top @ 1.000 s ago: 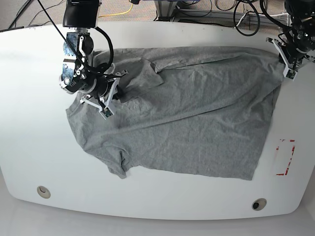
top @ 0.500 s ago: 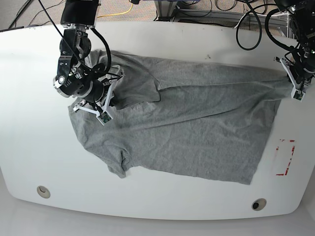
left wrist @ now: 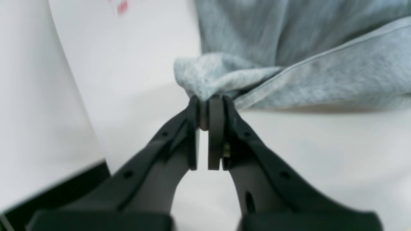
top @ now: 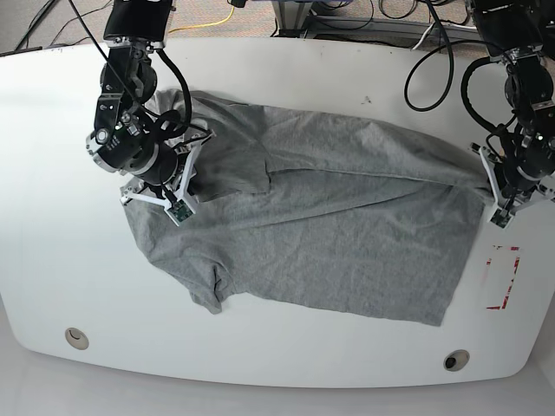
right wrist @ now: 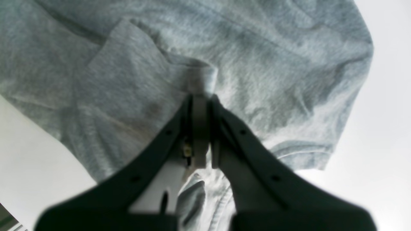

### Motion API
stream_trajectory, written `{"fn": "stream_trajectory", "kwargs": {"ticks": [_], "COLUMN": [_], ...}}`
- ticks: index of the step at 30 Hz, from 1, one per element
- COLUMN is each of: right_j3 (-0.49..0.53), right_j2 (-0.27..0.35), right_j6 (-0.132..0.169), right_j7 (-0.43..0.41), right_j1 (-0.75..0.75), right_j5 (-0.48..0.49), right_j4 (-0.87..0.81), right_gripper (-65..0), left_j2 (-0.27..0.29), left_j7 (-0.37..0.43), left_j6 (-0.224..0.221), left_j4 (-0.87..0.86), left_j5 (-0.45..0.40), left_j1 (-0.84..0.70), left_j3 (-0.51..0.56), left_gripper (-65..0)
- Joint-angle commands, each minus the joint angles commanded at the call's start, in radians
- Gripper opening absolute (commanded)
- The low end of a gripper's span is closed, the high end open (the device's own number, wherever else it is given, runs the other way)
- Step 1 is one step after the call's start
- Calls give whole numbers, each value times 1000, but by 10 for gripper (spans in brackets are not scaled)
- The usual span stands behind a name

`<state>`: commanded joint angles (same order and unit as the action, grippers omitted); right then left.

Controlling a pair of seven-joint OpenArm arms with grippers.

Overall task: Layout the t-shirt on the table in an organized manner, then fold the t-shirt properly
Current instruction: 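Pull the shoulder edge with the left gripper toward the hem side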

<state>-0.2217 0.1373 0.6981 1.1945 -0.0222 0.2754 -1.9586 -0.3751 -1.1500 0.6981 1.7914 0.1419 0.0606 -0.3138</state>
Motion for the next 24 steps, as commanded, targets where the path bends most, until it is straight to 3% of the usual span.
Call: {"fn": "stream_trajectory", "kwargs": {"ticks": [4, 10, 24], "right_j3": [-51, -64, -64], "right_j2": [2, 60, 60], "right_j6": [0, 0, 0], "right_j7": [0, 0, -2], "right_j1": [-3, -12, -15], "right_j5": [0, 0, -5], "right_j4": [0, 5, 12], "right_gripper": [-644, -644, -644], "left_j2": [0, -3, -23], "left_j7": [0, 8, 64], "left_j6": [0, 0, 0], "left_j4": [-49, -157, -287], "left_j5": [-29, -103, -103], "left_j1": [37, 97, 120], "left_j3": [20, 48, 51], "left_gripper": [-646, -646, -644]}}
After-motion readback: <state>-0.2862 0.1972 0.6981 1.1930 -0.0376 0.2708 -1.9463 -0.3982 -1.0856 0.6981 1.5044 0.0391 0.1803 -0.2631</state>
